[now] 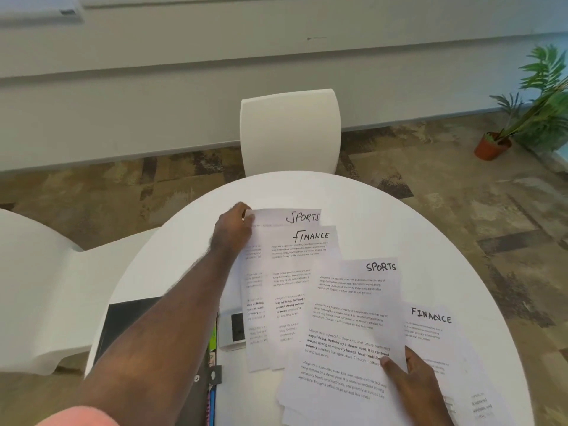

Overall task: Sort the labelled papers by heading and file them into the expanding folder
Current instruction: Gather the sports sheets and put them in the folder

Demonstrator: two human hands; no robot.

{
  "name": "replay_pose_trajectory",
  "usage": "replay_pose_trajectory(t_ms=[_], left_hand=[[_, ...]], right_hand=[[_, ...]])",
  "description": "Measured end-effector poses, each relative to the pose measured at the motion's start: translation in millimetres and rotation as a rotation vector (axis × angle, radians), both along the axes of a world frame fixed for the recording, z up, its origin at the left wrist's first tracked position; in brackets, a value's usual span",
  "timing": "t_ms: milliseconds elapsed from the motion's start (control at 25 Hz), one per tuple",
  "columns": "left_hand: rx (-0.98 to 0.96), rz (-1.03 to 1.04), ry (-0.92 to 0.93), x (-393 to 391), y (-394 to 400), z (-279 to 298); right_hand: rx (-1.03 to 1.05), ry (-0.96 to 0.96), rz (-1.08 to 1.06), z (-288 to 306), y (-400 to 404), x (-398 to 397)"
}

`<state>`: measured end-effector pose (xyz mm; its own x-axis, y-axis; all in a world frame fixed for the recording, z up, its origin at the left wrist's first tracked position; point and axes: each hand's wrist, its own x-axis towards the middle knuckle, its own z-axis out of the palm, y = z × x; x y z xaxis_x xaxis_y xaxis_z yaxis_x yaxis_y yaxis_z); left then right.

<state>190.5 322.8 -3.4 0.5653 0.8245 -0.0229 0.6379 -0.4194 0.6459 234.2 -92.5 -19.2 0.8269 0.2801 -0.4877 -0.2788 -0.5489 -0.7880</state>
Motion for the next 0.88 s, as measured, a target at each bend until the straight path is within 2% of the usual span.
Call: replay_pose_trajectory(t_ms=[480, 680, 800, 880], left_hand=[[0.473, 0.075, -0.62, -32, 3, 208], [0.456, 0.045, -0.886, -61, -7, 275], [0.289, 0.048, -0.849, -66, -11, 277], [0.136, 0.046, -0.779, -62, -26, 257]], right_hand=[[-0.005, 0.009, -0.027, 3, 8, -5], [0.134, 0.042, -0.078, 18, 2, 7], [0.237, 0.055, -0.061, 34, 4, 23], [0.316, 0.068, -0.021, 45, 9, 31]])
